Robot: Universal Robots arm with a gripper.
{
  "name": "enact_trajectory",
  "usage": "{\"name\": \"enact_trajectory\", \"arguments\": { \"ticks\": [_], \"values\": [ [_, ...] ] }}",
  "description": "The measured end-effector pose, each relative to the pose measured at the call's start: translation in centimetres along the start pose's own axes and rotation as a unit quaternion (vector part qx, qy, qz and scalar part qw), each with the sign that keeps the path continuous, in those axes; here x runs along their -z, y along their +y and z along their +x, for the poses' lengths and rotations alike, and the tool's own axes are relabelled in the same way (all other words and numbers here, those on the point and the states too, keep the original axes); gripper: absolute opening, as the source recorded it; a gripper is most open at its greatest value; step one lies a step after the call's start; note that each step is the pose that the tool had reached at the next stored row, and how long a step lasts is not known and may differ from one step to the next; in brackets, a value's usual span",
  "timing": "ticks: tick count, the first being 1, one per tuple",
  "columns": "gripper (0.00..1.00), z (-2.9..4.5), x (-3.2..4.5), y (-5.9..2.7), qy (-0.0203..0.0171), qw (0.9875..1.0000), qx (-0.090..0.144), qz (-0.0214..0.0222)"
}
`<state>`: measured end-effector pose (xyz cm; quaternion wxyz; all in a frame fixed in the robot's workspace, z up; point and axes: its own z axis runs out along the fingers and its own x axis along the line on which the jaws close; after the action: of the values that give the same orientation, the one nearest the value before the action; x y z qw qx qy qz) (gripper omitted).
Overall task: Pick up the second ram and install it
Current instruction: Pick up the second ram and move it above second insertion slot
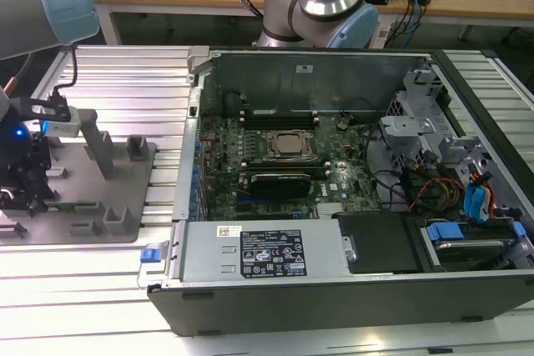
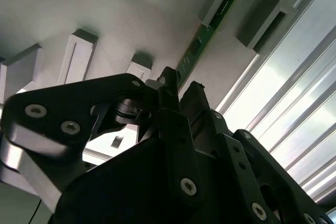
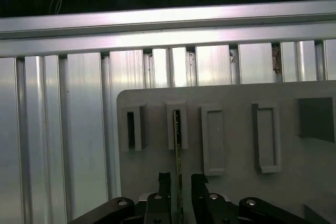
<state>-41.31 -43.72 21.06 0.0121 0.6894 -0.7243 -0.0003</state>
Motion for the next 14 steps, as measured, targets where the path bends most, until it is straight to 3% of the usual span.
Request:
{"name": "enact_trajectory", "arguments": {
  "ticks": [6, 8, 10, 11, 14],
  "values": [
    [0.28, 0.0, -0.04, -0.02, 0.0007, 1.0, 0.002, -0.0001],
    [0.19, 0.0, -0.04, -0.02, 0.0007, 1.0, 0.002, -0.0001],
    [0.17, 0.0, -0.04, -0.02, 0.0007, 1.0, 0.002, -0.0001],
    [0.1, 0.0, -0.04, -0.02, 0.0007, 1.0, 0.002, -0.0001],
    [0.1, 0.0, -0.04, -0.02, 0.0007, 1.0, 0.007, 0.0]
  ]
}}
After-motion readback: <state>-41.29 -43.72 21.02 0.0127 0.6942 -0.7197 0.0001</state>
